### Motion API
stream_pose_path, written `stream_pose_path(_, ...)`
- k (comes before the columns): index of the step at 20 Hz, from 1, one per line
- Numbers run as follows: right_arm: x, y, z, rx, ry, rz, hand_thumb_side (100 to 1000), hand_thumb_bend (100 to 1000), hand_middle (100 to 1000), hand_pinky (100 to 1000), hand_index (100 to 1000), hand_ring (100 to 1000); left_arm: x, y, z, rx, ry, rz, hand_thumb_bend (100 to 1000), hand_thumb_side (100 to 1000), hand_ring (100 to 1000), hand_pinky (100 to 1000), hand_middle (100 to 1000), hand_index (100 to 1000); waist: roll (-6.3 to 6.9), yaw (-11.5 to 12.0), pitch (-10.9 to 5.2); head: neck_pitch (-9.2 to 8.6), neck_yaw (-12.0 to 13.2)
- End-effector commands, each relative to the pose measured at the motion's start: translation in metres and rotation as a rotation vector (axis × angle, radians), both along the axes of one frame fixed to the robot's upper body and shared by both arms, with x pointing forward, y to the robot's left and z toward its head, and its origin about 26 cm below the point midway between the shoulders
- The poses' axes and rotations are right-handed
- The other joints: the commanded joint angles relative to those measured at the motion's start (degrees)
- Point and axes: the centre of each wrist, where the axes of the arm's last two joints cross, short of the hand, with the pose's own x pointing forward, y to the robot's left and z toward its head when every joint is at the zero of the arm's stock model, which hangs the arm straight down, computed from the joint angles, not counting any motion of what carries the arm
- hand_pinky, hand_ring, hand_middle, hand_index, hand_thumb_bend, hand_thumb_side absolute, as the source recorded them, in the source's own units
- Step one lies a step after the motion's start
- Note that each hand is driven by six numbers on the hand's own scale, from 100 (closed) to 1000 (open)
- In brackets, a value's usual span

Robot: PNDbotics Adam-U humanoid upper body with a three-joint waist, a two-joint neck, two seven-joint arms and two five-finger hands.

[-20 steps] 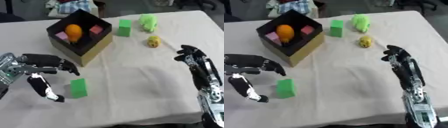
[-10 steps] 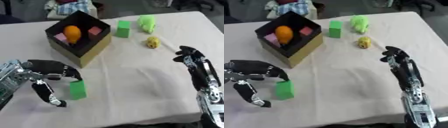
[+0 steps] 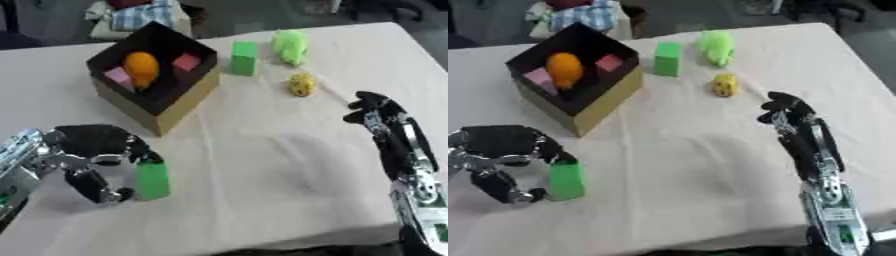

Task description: Pick up objects on the table and place them in the box.

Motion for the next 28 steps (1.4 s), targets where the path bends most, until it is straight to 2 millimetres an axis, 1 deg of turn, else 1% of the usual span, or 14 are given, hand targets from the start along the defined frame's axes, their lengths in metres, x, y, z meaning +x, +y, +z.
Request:
stream_pose_path(1, 0.002, -0.004, 0.007, -0.012, -0.023, -0.002, 580, 100, 614, 691, 772, 584, 0.002, 0.007, 0.005, -0.053, -0.070, 0.032, 197, 131, 552, 713, 552, 772, 0.32, 0.11, -0.99, -0.84, -0.33)
stream_pose_path(2, 0.002, -0.004, 0.008, -0.011, -0.023, -0.002, 580, 100, 614, 691, 773, 584, 0.002, 0.007, 0.005, -0.069, -0.081, 0.035, 226, 195, 571, 727, 571, 785, 0.28, 0.13, -0.98, -0.86, -0.34)
stream_pose_path(3, 0.002, -0.004, 0.008, -0.011, -0.024, -0.002, 580, 100, 614, 691, 773, 584, 0.002, 0.007, 0.004, -0.077, -0.088, 0.036, 250, 191, 577, 730, 576, 787, 0.24, 0.14, -0.97, -0.86, -0.35)
stream_pose_path(4, 0.002, -0.004, 0.008, -0.011, -0.024, -0.002, 580, 100, 614, 692, 773, 584, 0.002, 0.008, 0.004, -0.077, -0.090, 0.037, 311, 269, 645, 772, 642, 822, 0.21, 0.15, -0.96, -0.89, -0.39)
stream_pose_path(5, 0.002, -0.004, 0.008, -0.011, -0.024, -0.003, 580, 100, 614, 692, 773, 584, 0.001, 0.008, 0.005, -0.072, -0.089, 0.038, 322, 282, 654, 776, 652, 826, 0.17, 0.16, -0.95, -0.91, -0.43)
stream_pose_path(6, 0.002, -0.004, 0.008, -0.011, -0.024, -0.003, 580, 100, 614, 692, 773, 584, 0.001, 0.009, 0.006, -0.063, -0.082, 0.038, 374, 345, 694, 802, 702, 851, 0.16, 0.18, -0.95, -0.93, -0.48)
stream_pose_path(7, 0.002, -0.004, 0.008, -0.011, -0.024, -0.004, 579, 100, 614, 692, 773, 584, 0.001, 0.010, 0.008, -0.053, -0.072, 0.037, 388, 359, 703, 809, 714, 857, 0.15, 0.21, -0.95, -0.94, -0.51)
stream_pose_path(8, 0.002, -0.004, 0.008, -0.011, -0.024, -0.004, 579, 100, 614, 692, 773, 584, 0.001, 0.011, 0.010, -0.039, -0.061, 0.034, 437, 405, 737, 830, 756, 880, 0.15, 0.24, -0.96, -0.94, -0.54)
stream_pose_path(10, 0.002, -0.004, 0.008, -0.011, -0.024, -0.002, 579, 100, 614, 692, 773, 584, 0.000, 0.011, 0.016, -0.011, -0.046, 0.025, 471, 421, 756, 846, 784, 890, 0.15, 0.30, -0.99, -0.91, -0.65)
stream_pose_path(13, 0.002, -0.004, 0.008, -0.011, -0.024, -0.002, 578, 100, 614, 692, 773, 584, 0.001, 0.011, 0.023, 0.009, -0.040, 0.015, 481, 431, 772, 859, 813, 901, 0.14, 0.30, -1.00, -0.93, -0.74)
stream_pose_path(16, 0.002, -0.004, 0.008, -0.012, -0.024, -0.003, 578, 100, 614, 692, 773, 583, 0.002, 0.009, 0.024, 0.010, -0.037, 0.023, 480, 454, 772, 858, 822, 907, 0.10, 0.27, -0.99, -0.88, -0.82)
stream_pose_path(23, 0.002, -0.003, 0.008, -0.012, -0.024, 0.002, 577, 100, 615, 692, 773, 583, 0.007, 0.000, 0.013, 0.030, -0.022, 0.055, 470, 487, 753, 834, 805, 908, 0.12, 0.05, -1.02, -0.90, -0.93)
stream_pose_path(28, 0.002, -0.003, 0.008, -0.012, -0.025, 0.005, 577, 100, 615, 693, 773, 583, 0.011, -0.005, 0.003, 0.024, -0.007, 0.064, 465, 486, 736, 821, 786, 901, 0.16, -0.14, -1.05, -0.91, -1.05)
